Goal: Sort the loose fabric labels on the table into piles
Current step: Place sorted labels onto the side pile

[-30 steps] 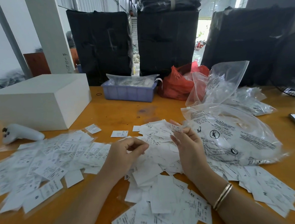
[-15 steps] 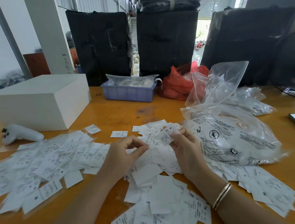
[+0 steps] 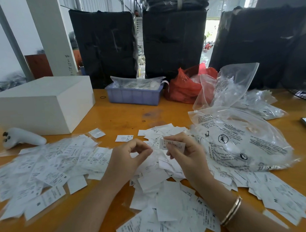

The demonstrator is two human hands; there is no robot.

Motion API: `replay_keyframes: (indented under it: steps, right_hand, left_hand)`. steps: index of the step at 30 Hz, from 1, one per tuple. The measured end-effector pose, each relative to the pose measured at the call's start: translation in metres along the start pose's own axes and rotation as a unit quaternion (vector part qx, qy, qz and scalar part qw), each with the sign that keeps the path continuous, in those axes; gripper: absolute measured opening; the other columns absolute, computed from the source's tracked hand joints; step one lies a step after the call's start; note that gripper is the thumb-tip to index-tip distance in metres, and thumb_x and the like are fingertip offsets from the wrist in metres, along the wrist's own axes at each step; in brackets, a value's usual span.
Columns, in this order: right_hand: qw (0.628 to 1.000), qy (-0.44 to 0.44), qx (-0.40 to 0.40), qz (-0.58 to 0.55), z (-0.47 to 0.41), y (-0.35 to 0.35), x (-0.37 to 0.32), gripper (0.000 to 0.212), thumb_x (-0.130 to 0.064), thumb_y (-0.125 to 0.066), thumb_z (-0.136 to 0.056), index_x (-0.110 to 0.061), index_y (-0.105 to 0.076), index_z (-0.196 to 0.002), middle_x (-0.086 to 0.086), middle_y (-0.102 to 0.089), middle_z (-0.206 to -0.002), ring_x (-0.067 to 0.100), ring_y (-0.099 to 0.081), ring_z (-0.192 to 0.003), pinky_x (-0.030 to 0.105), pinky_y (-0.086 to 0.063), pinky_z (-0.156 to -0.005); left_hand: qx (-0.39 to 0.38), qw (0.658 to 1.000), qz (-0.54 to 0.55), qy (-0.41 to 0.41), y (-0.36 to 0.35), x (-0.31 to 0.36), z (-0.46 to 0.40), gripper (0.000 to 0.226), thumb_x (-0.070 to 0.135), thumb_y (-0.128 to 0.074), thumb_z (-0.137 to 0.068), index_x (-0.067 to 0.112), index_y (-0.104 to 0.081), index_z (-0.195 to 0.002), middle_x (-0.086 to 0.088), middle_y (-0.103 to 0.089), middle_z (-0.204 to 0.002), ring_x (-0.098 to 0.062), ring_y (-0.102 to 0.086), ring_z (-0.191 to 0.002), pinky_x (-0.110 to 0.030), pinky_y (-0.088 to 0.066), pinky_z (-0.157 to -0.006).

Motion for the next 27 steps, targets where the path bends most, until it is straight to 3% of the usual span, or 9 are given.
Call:
replay_keyframes:
  steps: [2, 7, 12, 17, 19, 23, 25, 27]
  right_hand:
    - [1.0, 0.004, 0.0, 0.023, 0.001, 0.0, 0.0, 0.03, -0.006, -0.061, -0.081, -0.034, -0.065, -0.09, -0.019, -0.061, -0.075, 0.005, -0.059, -0.067, 0.014, -0.046, -0.059]
    - [0.996, 0.022, -0.017, 0.088, 0.001, -0.002, -0.001, 0.039, 0.0, -0.063, -0.084, -0.038, -0.063, -0.092, -0.018, -0.059, -0.077, 0.012, -0.06, -0.074, 0.032, -0.052, -0.064]
    - [0.989, 0.007, -0.052, 0.137, 0.0, -0.004, 0.002, 0.035, 0.003, -0.061, -0.086, -0.03, -0.064, -0.093, -0.012, -0.059, -0.081, -0.002, -0.054, -0.075, 0.01, -0.04, -0.064]
    - [0.986, -0.023, -0.088, 0.142, 0.001, -0.003, 0.006, 0.035, 0.006, -0.056, -0.087, -0.027, -0.065, -0.092, -0.013, -0.061, -0.082, -0.004, -0.053, -0.073, 0.009, -0.037, -0.059]
    - [0.985, -0.024, -0.099, 0.141, 0.002, -0.003, 0.007, 0.037, 0.004, -0.055, -0.086, -0.032, -0.064, -0.091, -0.016, -0.062, -0.084, -0.004, -0.055, -0.075, 0.009, -0.037, -0.06]
    - [0.981, -0.029, -0.118, 0.153, 0.002, -0.007, 0.008, 0.04, -0.01, -0.049, -0.081, -0.048, -0.057, -0.092, -0.024, -0.065, -0.088, 0.0, -0.059, -0.085, 0.014, -0.044, -0.067]
    - [0.977, -0.037, -0.141, 0.157, 0.005, -0.009, 0.012, 0.041, -0.014, -0.048, -0.084, -0.051, -0.054, -0.1, -0.031, -0.061, -0.081, 0.002, -0.057, -0.072, 0.014, -0.042, -0.06]
    - [0.975, -0.049, -0.16, 0.148, 0.007, -0.011, 0.015, 0.04, -0.019, -0.048, -0.089, -0.052, -0.047, -0.112, -0.028, -0.056, -0.075, 0.009, -0.049, -0.055, 0.017, -0.037, -0.051]
  left_hand:
    - [0.001, 1.0, -0.001, 0.002, 0.0, 0.0, 0.0, 0.006, 0.043, -0.063, -0.073, 0.038, -0.064, -0.077, 0.023, -0.067, -0.075, 0.004, -0.061, -0.082, -0.003, -0.044, -0.07]
    - [0.0, 1.0, -0.004, -0.001, -0.001, -0.001, -0.001, 0.003, 0.04, -0.066, -0.075, 0.038, -0.064, -0.076, 0.022, -0.067, -0.075, 0.003, -0.061, -0.081, -0.004, -0.045, -0.07]
    - [0.001, 1.0, -0.008, -0.019, 0.001, -0.001, 0.0, 0.014, 0.026, -0.07, -0.08, 0.038, -0.065, -0.078, 0.019, -0.068, -0.076, 0.0, -0.062, -0.081, -0.006, -0.046, -0.07]
    - [-0.009, 1.0, -0.006, -0.02, 0.0, 0.002, -0.001, 0.013, 0.028, -0.067, -0.082, 0.04, -0.065, -0.08, 0.024, -0.068, -0.077, 0.002, -0.062, -0.081, -0.006, -0.046, -0.068]
    - [-0.014, 1.0, 0.0, -0.014, -0.001, 0.003, -0.001, 0.004, 0.04, -0.063, -0.079, 0.042, -0.065, -0.081, 0.027, -0.068, -0.081, 0.002, -0.062, -0.083, -0.007, -0.047, -0.069]
    - [-0.042, 0.999, 0.004, -0.016, -0.004, 0.003, 0.0, 0.012, 0.051, -0.058, -0.074, 0.046, -0.064, -0.082, 0.028, -0.066, -0.083, 0.0, -0.061, -0.083, -0.009, -0.047, -0.071]
    - [-0.058, 0.998, 0.014, -0.015, -0.007, 0.004, 0.001, 0.007, 0.046, -0.061, -0.075, 0.045, -0.064, -0.081, 0.03, -0.066, -0.08, 0.002, -0.062, -0.081, -0.007, -0.046, -0.069]
    - [-0.06, 0.998, 0.027, -0.01, -0.008, 0.004, 0.002, 0.011, 0.033, -0.066, -0.08, 0.043, -0.065, -0.08, 0.028, -0.067, -0.079, 0.003, -0.063, -0.078, -0.005, -0.046, -0.066]
Point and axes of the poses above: each hand's wrist, its own z-axis away from the middle knuckle, its own y-axis out of the back of the hand, x = y × z, the point moved 3 cm from there along -z, towards the middle knuckle
